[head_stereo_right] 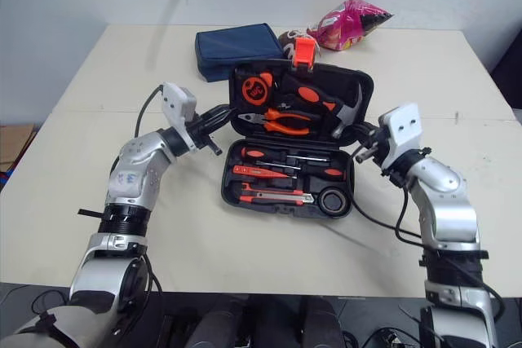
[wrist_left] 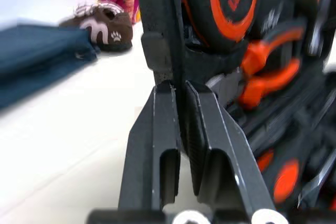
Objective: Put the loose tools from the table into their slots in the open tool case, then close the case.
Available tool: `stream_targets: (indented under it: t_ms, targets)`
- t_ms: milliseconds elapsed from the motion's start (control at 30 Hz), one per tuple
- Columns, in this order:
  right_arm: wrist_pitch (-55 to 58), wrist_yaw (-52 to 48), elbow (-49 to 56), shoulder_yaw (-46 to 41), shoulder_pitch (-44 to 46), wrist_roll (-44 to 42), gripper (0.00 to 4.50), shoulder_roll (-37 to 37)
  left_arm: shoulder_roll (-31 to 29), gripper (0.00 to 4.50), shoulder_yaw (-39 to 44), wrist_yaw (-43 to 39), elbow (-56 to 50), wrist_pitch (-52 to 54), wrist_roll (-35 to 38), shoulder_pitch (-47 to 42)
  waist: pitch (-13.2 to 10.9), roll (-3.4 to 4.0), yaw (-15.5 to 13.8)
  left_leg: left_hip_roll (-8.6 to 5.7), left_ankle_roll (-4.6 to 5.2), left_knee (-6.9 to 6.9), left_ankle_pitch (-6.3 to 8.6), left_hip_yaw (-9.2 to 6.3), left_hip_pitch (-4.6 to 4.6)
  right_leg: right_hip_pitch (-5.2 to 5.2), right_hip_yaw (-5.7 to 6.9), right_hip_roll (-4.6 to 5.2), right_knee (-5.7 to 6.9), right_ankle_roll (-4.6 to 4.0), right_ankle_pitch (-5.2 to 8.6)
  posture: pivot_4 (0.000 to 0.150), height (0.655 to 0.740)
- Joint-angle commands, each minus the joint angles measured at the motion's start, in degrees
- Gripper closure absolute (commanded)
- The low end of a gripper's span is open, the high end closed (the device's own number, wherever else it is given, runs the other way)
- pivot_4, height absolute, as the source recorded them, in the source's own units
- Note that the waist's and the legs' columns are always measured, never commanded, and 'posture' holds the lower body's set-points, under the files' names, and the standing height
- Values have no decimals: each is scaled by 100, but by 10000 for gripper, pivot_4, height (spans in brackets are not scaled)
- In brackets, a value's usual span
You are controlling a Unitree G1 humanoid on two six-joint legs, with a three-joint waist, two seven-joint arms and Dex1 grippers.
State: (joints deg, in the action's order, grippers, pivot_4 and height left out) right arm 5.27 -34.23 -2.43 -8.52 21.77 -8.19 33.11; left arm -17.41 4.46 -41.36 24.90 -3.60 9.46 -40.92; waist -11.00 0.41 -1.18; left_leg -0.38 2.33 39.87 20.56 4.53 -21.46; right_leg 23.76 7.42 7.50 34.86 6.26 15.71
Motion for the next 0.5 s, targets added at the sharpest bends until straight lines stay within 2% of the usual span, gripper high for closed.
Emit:
stream_targets:
  t_ms: [33,200,267,333,367,467,500]
  targets:
    - [-2103,295,-647,89,-460,906,44387,322,-161,45000,-126,-1,-142,-2077,-406,281,-1,-1,-1,0,1,0,0,4,1,-1,1,0,-3,0,0,1500,7400]
    - [-4013,1152,-1634,358,-727,1995,44387,626,-488,45000,-477,-247,-117,-2668,-663,893,0,-1,-9,1,7,6,-2,5,16,-20,3,5,-2,1,-1,1500,7400]
    - [-4357,1270,-1829,406,-786,2047,44387,687,-603,45000,-481,-362,-246,-2680,-505,1085,0,0,-2,3,8,5,-1,-5,30,-32,2,8,-2,1,-1,1500,7400]
    - [-4492,1167,-1893,456,-854,1911,36400,722,-686,45000,-428,-412,-358,-2651,-335,1213,0,0,10,6,8,5,-1,-7,32,-32,1,7,0,1,-1,1500,7400]
    - [-4548,1204,-1907,412,-910,1917,33276,780,-804,41436,-361,-390,-352,-2607,-329,1260,0,0,14,8,8,5,-1,-7,32,-32,1,6,0,1,-1,1500,7400]
    - [-4518,1187,-1842,269,-1179,1925,17835,1090,-1267,29434,-160,-546,-199,-2194,-189,1423,0,0,21,9,8,5,-1,-9,31,-31,4,6,1,0,0,1500,7400]
    - [-4467,1151,-1812,243,-1252,1879,12531,1160,-1367,29261,-130,-610,-169,-2063,-120,1465,0,0,26,9,8,4,-1,-9,30,-30,4,6,2,-1,0,1500,7400]
